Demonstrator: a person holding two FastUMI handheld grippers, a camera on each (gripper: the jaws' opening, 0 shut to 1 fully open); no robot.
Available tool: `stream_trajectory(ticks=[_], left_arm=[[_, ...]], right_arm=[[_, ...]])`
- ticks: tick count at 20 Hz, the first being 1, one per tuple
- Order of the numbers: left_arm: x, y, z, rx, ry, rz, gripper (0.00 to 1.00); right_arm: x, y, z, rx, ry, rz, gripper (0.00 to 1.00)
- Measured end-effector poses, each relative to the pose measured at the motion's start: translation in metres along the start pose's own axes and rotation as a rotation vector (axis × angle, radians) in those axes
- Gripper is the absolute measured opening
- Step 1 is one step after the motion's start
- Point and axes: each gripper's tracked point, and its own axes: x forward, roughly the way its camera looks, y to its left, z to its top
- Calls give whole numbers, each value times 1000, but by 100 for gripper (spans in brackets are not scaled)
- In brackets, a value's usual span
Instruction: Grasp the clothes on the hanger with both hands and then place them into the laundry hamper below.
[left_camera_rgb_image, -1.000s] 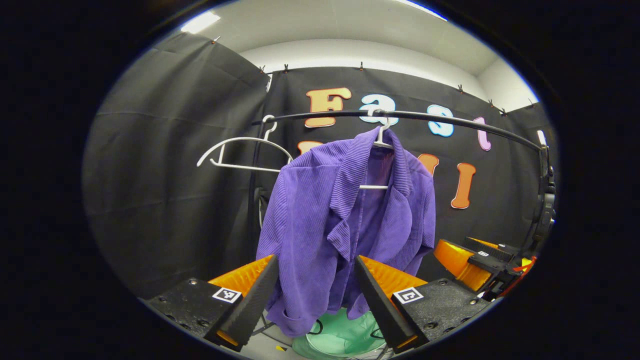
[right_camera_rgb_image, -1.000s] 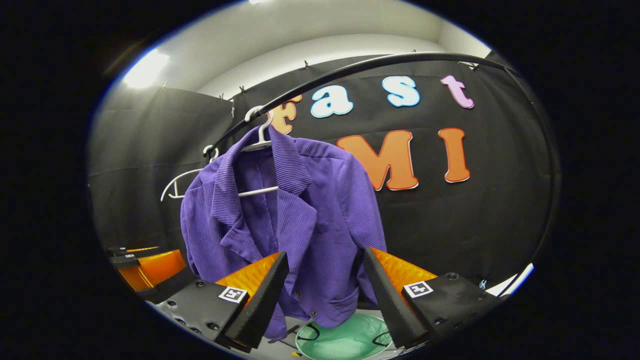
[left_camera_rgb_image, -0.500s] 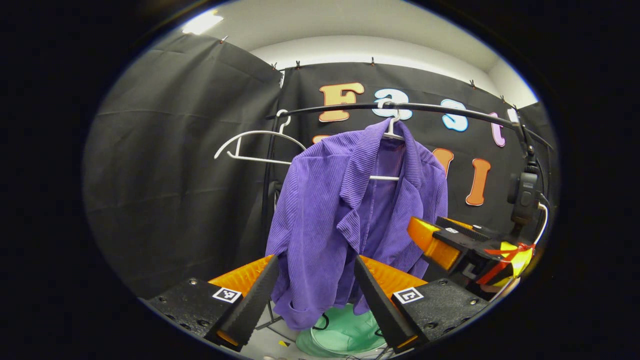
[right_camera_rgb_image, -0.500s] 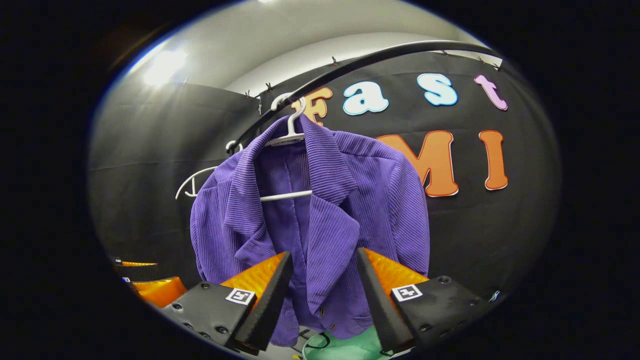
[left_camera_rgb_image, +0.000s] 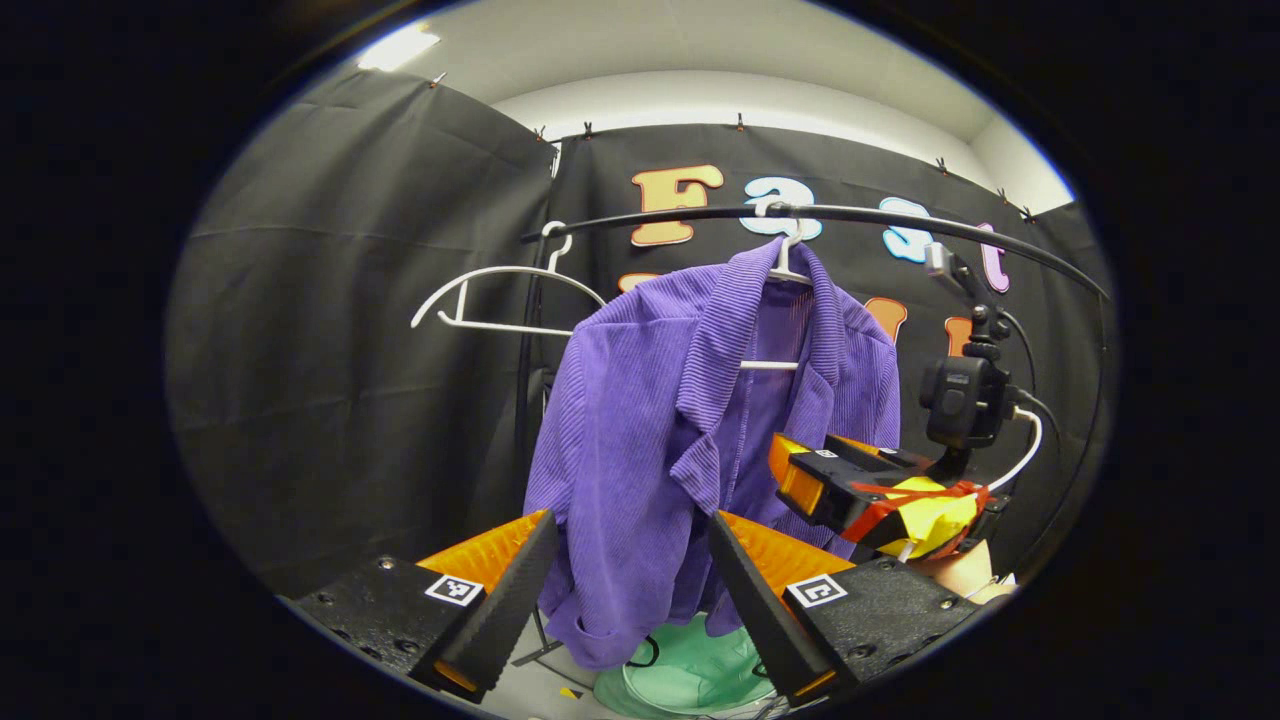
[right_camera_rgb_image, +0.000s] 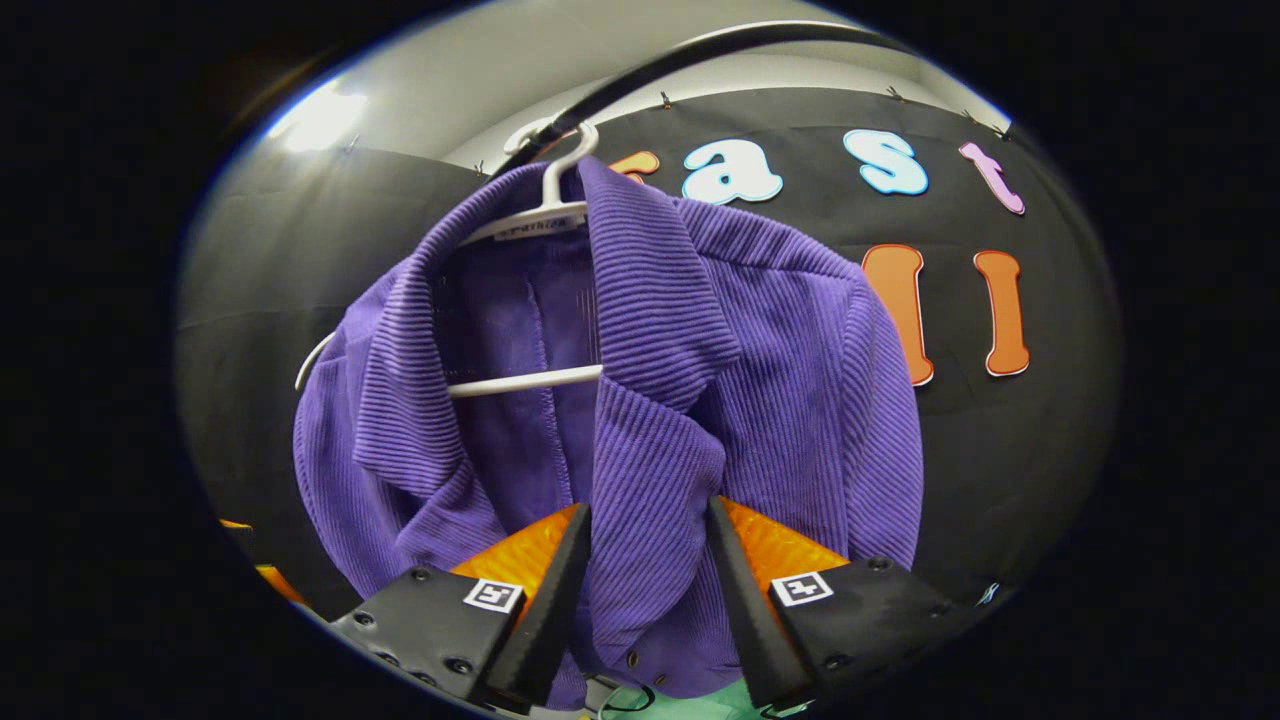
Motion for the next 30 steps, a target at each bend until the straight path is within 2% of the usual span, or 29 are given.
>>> stream_trajectory(ticks=[5, 6, 11, 16, 19, 21, 22, 26, 28, 30], left_arm=[[36, -19, 8, 34, -33, -35, 92], [45, -24, 10, 33, -42, -45, 92], [89, -42, 2, 58, -42, -66, 92], [127, -28, -12, 90, -29, 17, 92], [143, -25, -11, 92, -34, 26, 92], [146, -28, -14, 88, -26, 16, 99], [149, -28, -17, 85, -19, 11, 92], [144, -26, -18, 109, 24, -46, 6], [132, -32, -17, 63, 48, -118, 2], [117, -27, -10, 24, 63, -158, 2]], right_arm=[[2, -6, 1, 34, 9, 38, 7], [1, -6, 2, 48, 15, 57, 14], [-13, -28, 8, 104, 10, 51, 13], [-32, -43, 13, 168, 5, 73, 13], [-40, -49, 19, 173, -7, 82, 13], [-46, -47, 23, 195, -13, 122, 13], [-49, -49, 24, 218, -12, 143, 13], [-55, -64, 42, 365, -21, 225, 13], [-56, -75, 54, 423, -21, 263, 13], [-55, -86, 67, 478, -33, 293, 13]])
